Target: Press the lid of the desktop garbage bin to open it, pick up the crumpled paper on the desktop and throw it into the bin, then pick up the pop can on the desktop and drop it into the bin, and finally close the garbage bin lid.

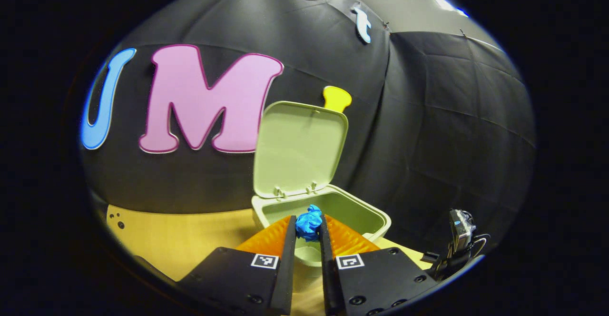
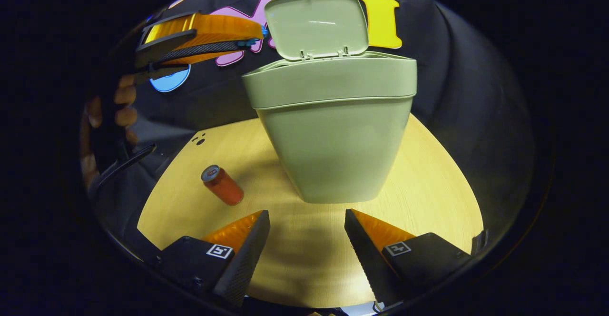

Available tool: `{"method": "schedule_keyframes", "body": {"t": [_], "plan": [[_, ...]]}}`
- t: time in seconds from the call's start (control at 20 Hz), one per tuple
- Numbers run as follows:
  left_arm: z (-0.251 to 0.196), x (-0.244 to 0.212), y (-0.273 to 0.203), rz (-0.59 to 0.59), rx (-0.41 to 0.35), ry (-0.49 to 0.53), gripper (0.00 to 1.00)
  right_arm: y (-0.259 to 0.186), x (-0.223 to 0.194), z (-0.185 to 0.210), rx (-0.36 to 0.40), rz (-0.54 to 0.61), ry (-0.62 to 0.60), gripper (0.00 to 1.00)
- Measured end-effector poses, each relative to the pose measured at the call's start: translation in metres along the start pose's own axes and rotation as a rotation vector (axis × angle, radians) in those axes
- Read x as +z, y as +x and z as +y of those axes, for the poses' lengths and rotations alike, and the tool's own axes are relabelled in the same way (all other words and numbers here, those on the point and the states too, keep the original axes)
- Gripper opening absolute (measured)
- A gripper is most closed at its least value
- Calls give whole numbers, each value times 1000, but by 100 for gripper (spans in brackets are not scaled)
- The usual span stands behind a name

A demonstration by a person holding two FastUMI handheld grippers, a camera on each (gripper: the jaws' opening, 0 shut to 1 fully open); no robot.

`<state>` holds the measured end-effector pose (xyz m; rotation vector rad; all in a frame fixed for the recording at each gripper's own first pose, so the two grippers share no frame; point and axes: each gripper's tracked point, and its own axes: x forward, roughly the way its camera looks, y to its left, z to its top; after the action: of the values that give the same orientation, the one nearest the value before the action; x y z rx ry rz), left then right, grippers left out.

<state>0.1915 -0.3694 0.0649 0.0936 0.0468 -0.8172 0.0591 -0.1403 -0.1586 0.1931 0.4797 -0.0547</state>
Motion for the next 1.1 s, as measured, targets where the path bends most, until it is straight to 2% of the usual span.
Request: {"method": "schedule_keyframes", "body": {"t": [0.2, 0.3, 0.45, 0.55, 0.85, 1.0, 1.1], "plan": [[-8, -9, 16, 29, -16, -4, 33, -2, -6, -5, 2, 16, -2, 99], [-10, -14, 18, 44, -14, -2, 42, -1, -10, -5, 9, 28, 5, 99], [-2, -9, 18, 26, 14, -11, 82, -1, -13, -1, 24, 42, 2, 99], [12, -6, 11, 10, 71, -17, 95, 1, -14, 4, 37, 44, -7, 99], [90, -10, -63, -48, 322, -9, 96, 5, -22, 27, 80, 78, -41, 99], [129, -29, -119, -28, 437, -32, 96, 6, -21, 43, 101, 53, -136, 99], [152, -45, -160, -14, 518, -56, 96, 9, -23, 64, 151, 48, -190, 99]]}}
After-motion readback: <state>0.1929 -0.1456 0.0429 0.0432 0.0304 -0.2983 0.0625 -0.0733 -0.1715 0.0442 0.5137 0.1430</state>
